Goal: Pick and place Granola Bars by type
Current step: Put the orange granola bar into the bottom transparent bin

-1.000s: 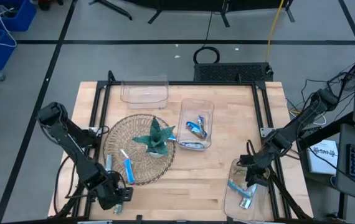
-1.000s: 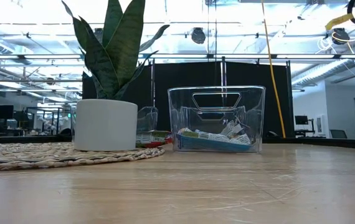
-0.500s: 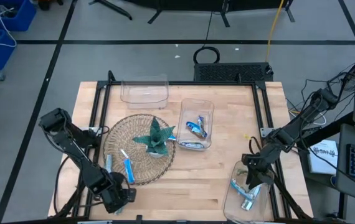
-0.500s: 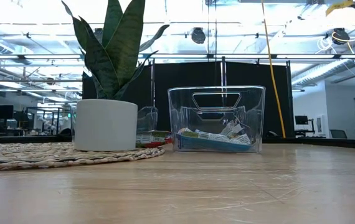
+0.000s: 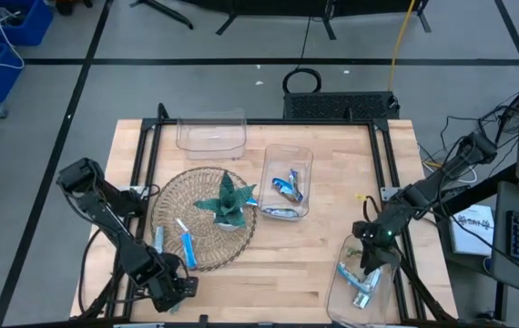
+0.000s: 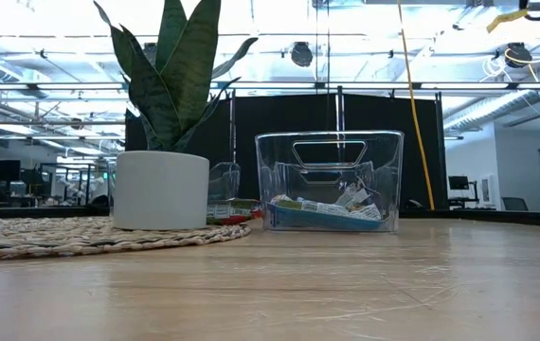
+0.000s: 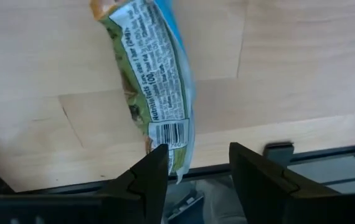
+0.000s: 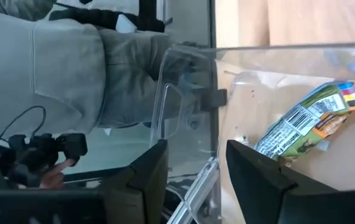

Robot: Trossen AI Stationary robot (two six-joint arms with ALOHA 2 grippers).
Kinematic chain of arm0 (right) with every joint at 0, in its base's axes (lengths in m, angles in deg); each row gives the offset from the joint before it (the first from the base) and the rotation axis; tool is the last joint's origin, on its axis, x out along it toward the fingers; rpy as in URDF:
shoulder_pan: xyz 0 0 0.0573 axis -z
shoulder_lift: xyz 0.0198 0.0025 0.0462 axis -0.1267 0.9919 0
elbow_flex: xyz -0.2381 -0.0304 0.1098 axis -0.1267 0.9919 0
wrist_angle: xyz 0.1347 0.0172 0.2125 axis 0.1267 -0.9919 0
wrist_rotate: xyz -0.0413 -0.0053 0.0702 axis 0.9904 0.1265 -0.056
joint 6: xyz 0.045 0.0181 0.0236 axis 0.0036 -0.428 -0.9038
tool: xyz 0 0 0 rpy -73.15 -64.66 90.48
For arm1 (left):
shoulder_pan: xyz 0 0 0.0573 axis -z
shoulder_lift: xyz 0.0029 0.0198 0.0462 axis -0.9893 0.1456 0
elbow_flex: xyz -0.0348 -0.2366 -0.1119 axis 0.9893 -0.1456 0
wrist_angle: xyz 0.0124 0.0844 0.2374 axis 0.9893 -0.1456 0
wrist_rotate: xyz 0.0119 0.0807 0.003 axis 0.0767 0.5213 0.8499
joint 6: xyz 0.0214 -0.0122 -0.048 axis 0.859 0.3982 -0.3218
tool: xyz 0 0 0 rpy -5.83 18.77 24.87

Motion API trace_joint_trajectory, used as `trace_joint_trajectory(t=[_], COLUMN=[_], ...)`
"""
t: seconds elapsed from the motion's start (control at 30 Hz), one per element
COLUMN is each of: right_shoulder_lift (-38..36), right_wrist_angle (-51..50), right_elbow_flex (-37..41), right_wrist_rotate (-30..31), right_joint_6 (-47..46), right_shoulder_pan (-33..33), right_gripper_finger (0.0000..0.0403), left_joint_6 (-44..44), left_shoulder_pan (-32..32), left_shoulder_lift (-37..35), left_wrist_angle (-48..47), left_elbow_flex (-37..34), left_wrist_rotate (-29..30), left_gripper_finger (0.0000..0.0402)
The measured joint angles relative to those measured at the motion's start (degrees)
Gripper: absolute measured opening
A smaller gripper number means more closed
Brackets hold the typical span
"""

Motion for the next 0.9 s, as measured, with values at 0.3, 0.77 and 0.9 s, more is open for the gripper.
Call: trace_joint_trajectory(t=[0.3,0.77,0.9], right_shoulder_lift=[-3.2,-6.3,-6.3], right_wrist_angle=[-7.5,-5.5,-0.9], right_elbow_flex=[-0.1,-0.1,-0.1], right_wrist_rotate=[-3.8,-7.6,-7.4], right_joint_6=[3.8,12.5,13.9], right_shoulder_pan=[5.9,18.4,22.3], right_gripper_finger=[0.015,0.015,0.0146], left_joint_6=[0.5,-9.9,-10.1], left_shoulder_pan=[0.5,4.1,4.3], left_shoulder_lift=[0.0,0.0,0.0], left_wrist_angle=[1.9,3.1,0.4], left_elbow_flex=[0.0,0.0,0.0], left_wrist_rotate=[-0.2,-9.8,-7.1], left_gripper_finger=[0.0173,0.0173,0.0173])
